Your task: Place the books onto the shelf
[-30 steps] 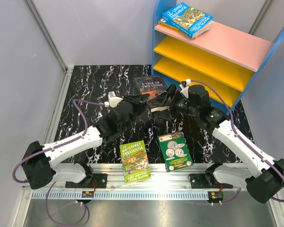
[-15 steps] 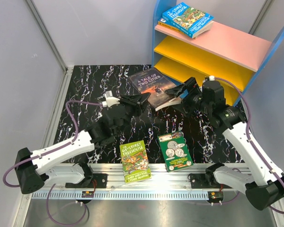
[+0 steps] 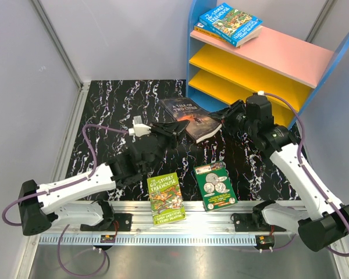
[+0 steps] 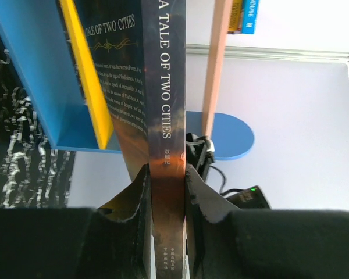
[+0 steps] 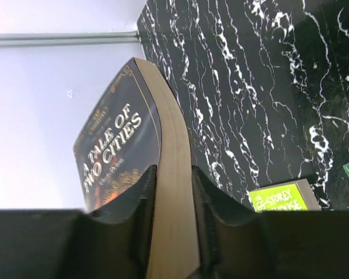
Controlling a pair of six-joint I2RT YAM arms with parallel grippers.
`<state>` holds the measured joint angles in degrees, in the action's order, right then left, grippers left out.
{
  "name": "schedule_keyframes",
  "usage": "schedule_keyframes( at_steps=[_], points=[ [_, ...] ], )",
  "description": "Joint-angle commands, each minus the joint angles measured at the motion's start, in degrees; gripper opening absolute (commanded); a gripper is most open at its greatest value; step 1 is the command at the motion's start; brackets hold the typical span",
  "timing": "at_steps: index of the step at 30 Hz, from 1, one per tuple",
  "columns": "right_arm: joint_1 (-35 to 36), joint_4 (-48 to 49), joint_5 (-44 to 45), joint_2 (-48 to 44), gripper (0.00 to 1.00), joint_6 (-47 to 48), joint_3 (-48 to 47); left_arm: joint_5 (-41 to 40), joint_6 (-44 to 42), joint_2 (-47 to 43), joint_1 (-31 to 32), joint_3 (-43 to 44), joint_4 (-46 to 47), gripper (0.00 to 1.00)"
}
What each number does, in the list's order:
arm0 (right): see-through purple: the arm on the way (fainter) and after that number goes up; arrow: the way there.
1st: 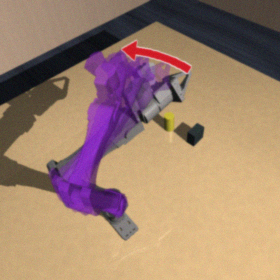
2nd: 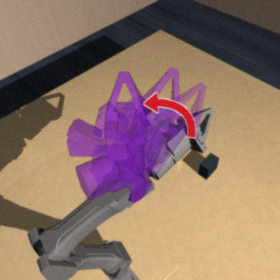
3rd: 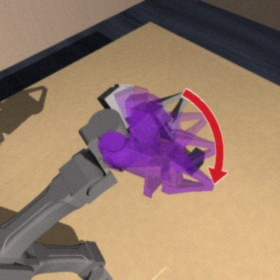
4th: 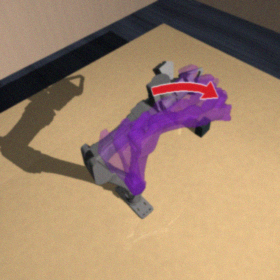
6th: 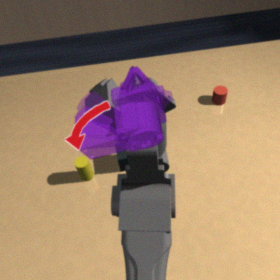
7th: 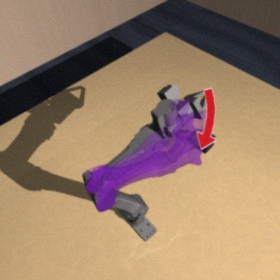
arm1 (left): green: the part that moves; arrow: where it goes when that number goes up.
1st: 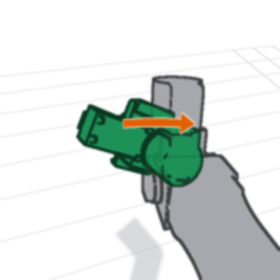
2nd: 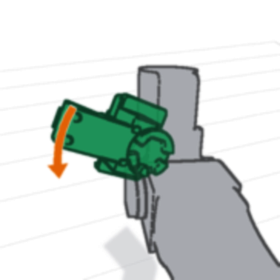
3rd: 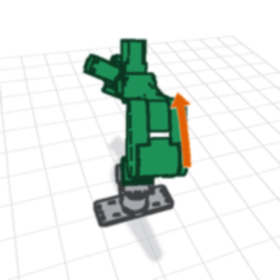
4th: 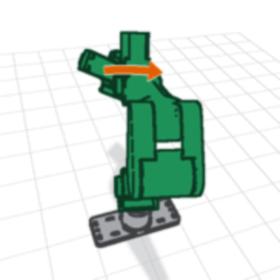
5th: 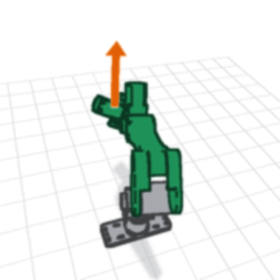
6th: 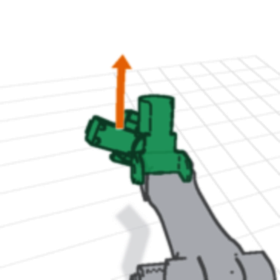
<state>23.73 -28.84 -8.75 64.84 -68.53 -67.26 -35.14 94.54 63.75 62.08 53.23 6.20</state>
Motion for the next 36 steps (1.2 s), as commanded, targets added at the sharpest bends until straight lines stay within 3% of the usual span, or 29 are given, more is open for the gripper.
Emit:
schedule_keyframes(
  at_steps=[1, 6, 8, 10, 11, 14, 16, 21, 27, 32, 36],
  points=[
    [0.7, 2.7, -0.5, -1.0, 0.29, 0.7, -3.0, 2.0, -0.8, 0.0, 2.6, 3.1, 9.8, 0.0],
    [0.4, -2.2, 1.8, -3.0, 0.04, 2.7, -6.4, 1.3, -2.6, -1.1, 2.6, 2.9, 6.8, 0.0],
    [-0.3, -3.1, 1.9, -3.1, 0.0, 3.7, -8.2, 1.7, -2.9, -1.3, 2.6, 2.3, 6.3, 0.03],
    [-0.5, -3.2, 1.0, -2.8, 0.0, 4.9, -10.8, 3.5, -3.7, -1.6, 2.6, 1.3, 7.0, 0.14],
    [-0.9, -2.9, 0.5, -2.4, 0.0, 6.9, -11.9, 4.1, -4.4, -1.9, 2.6, 0.8, 7.3, 0.34],
    [-1.0, -3.8, -1.5, -1.1, 0.0, 11.4, -16.5, 5.8, -6.9, -4.0, 2.3, -1.8, 9.6, 0.61],
    [-1.0, -4.0, -4.8, -0.4, 0.0, 13.1, -18.4, 5.8, -6.7, -6.4, 1.2, -3.0, 8.4, 0.65],
    [-1.0, -0.6, -12.8, -0.1, 0.0, 12.5, -16.1, 7.3, -6.2, -10.7, -4.0, -8.1, 9.1, 0.68],
    [-1.0, 9.0, -22.1, -1.3, 0.0, 5.0, -7.3, 7.5, -3.4, -12.8, -7.7, -12.5, 10.5, 0.68],
    [-1.0, 27.4, -35.0, 1.0, 0.0, -6.5, 1.1, 6.1, -1.8, -12.1, -8.5, -14.3, 11.6, 0.55],
    [-1.1, 32.4, -38.0, 2.4, 0.0, -8.4, 2.1, 7.1, -1.6, -11.5, -10.0, -15.3, 14.4, 0.46]
  ],
)
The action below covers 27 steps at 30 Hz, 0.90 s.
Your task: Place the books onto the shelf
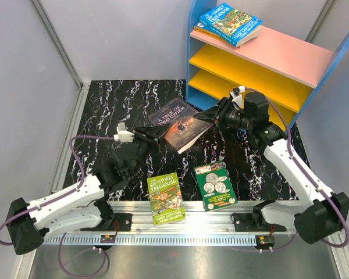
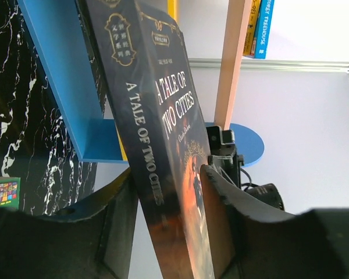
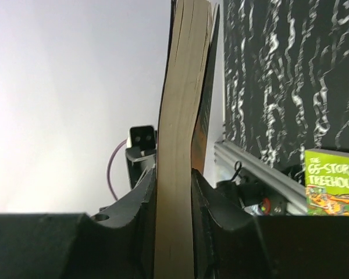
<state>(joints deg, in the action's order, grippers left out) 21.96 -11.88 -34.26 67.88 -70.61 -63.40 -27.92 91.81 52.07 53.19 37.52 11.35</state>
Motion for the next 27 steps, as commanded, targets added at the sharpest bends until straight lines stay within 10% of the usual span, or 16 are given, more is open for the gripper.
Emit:
schedule_keyframes(
  at_steps=[1, 5, 8, 12, 18, 27],
  points=[
    [0.6, 15.8, -12.8, -0.3, 0.0, -6.5, -2.2, 0.2, 1.0, 0.2, -1.5, 0.2, 9.6, 0.45],
    [0.5, 22.0, -16.6, 2.2, 0.0, -10.5, -2.5, 1.1, 1.6, -0.2, -3.5, -1.4, 10.9, 0.38],
    [0.3, 24.1, -18.9, 4.4, 0.0, -12.0, -2.9, 1.7, 2.1, -0.7, -4.9, -1.1, 8.9, 0.11],
    [0.2, 9.6, -16.5, 6.1, 0.02, -3.4, -8.7, -0.2, 0.1, -1.0, -5.4, 1.9, 4.1, 0.0],
    [0.2, -17.4, -2.0, 7.9, 0.74, 12.1, -19.2, -3.9, -1.3, 0.9, -5.6, 6.9, -1.7, 0.0],
    [0.1, -26.0, 2.6, 8.2, 0.8, 13.9, -22.2, -3.5, -1.6, 6.6, -5.6, 12.7, -2.9, 0.0]
  ],
)
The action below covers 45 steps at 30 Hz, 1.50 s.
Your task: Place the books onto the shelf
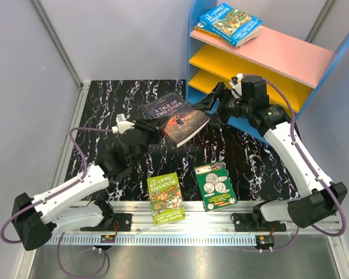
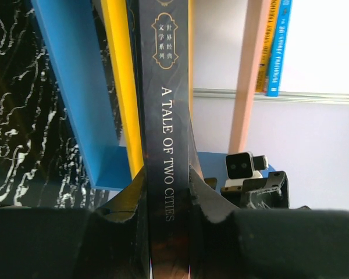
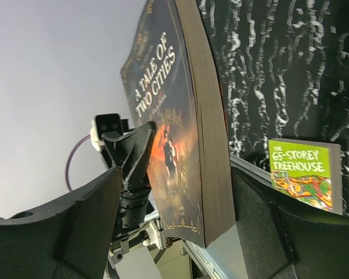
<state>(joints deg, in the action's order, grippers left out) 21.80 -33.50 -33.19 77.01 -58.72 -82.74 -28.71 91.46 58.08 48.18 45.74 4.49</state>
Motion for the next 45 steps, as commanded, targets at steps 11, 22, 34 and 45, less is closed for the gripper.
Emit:
schedule_keyframes(
  at_steps=[11, 22, 34, 45],
  points=[
    [0.3, -7.9, 4.0, -4.6, 0.74, 1.0, 3.2, -1.2, 6.7, 2.4, -0.5, 1.1, 10.2, 0.0],
    [0.8, -5.9, 7.5, -6.0, 0.71, -1.2, 5.4, -8.0, 11.8, 6.8, 1.8, 5.4, 8.8, 0.0],
    [3.8, -8.0, 9.3, -6.3, 0.72, -3.0, 7.9, -8.9, 11.6, 15.7, 1.9, 17.3, 8.2, 0.0],
    [3.9, -5.5, 14.8, -5.8, 0.71, -4.7, 7.6, -8.6, 14.4, 16.4, 3.0, 19.8, 8.5, 0.0]
  ],
)
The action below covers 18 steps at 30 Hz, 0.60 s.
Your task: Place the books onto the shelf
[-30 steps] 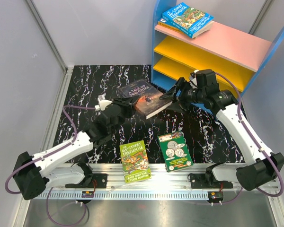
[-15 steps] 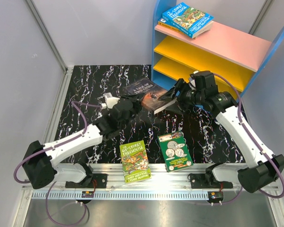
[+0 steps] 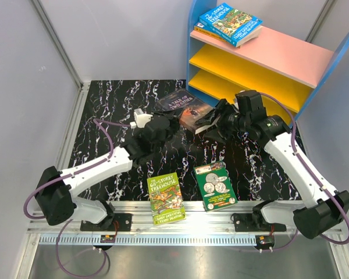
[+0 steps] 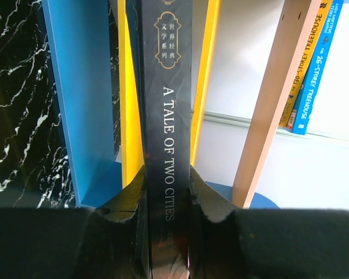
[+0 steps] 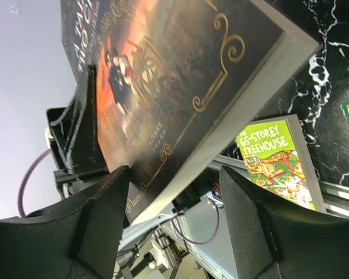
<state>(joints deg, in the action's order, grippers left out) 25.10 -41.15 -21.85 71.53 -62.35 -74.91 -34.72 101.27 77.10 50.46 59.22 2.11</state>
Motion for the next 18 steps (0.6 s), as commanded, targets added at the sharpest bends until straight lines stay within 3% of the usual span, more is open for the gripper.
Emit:
schedule_keyframes(
  at_steps=[1, 4, 6, 12, 18],
  points=[
    [0.5, 2.7, 3.7, 0.2, 0.69, -1.5, -0.2, -2.7, 4.9, -2.7, 0.8, 6.3, 10.8, 0.0],
    [0.6, 3.1, 5.7, 1.3, 0.64, -2.5, -1.7, -4.4, 5.0, -3.4, 1.2, 7.0, 8.5, 0.0],
    [0.6, 0.7, 7.7, 2.8, 0.51, -2.8, -4.3, -4.8, 5.2, -3.4, 1.5, 8.5, 6.6, 0.0],
    [0.6, -3.6, 11.8, 7.3, 0.38, -2.4, -11.7, -5.6, 5.8, -2.0, 3.3, 12.4, 3.1, 0.0],
    [0.6, -5.5, 15.3, 10.1, 0.33, -1.8, -16.8, -4.7, 5.3, -1.3, 4.6, 14.6, 3.4, 0.0]
  ],
)
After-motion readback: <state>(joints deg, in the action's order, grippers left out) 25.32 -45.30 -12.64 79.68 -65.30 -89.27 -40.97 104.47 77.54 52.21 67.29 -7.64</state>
